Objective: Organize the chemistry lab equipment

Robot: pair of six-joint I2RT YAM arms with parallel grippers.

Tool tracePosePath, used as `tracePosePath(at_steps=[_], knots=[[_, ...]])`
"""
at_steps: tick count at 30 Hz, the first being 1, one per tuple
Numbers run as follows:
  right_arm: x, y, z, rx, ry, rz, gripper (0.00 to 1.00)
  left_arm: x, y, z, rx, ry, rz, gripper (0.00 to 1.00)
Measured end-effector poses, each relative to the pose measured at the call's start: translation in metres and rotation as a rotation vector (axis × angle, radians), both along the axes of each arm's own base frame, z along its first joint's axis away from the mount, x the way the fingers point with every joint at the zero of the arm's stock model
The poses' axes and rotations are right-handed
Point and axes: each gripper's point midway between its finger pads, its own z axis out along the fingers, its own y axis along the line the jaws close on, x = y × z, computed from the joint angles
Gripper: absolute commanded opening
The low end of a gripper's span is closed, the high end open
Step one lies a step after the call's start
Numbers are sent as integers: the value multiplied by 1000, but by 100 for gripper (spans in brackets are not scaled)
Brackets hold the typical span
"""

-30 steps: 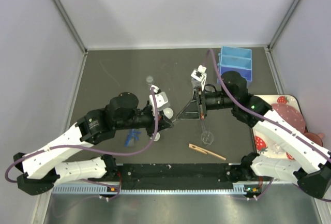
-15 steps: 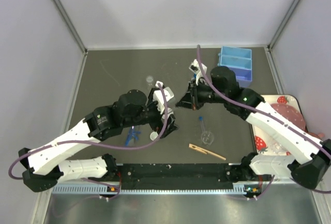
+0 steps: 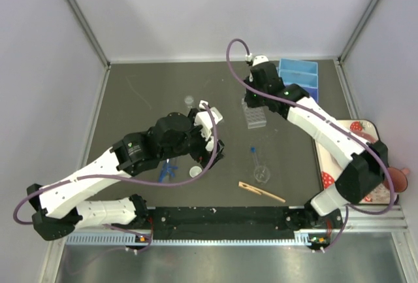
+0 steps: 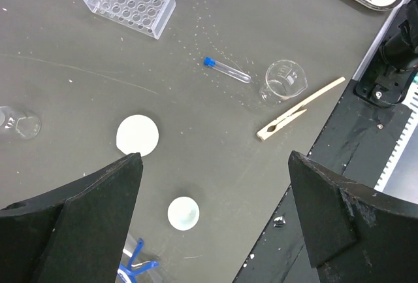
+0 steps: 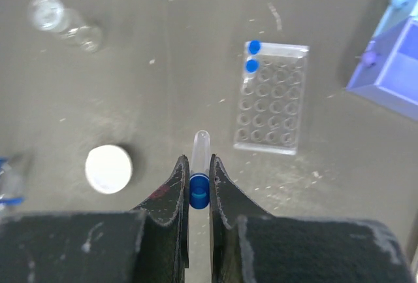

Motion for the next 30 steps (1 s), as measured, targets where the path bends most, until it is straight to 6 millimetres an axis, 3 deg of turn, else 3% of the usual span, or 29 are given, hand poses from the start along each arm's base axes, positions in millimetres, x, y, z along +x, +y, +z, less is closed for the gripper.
tracePosePath(at_steps=[3,14,21,30], knots=[[19,-8,-10,-71,-19,-34,0,0,-1,-6,13,6,0,99],[54,-22,-56,-185,11,-35,0,2,6,-23,52,7,20,99],[66,-17,-69,-199,2,-8,0,2,6,-23,52,6,19,99],[71,-11,-105,-232,60,17,0,2,6,-26,55,8,19,99]])
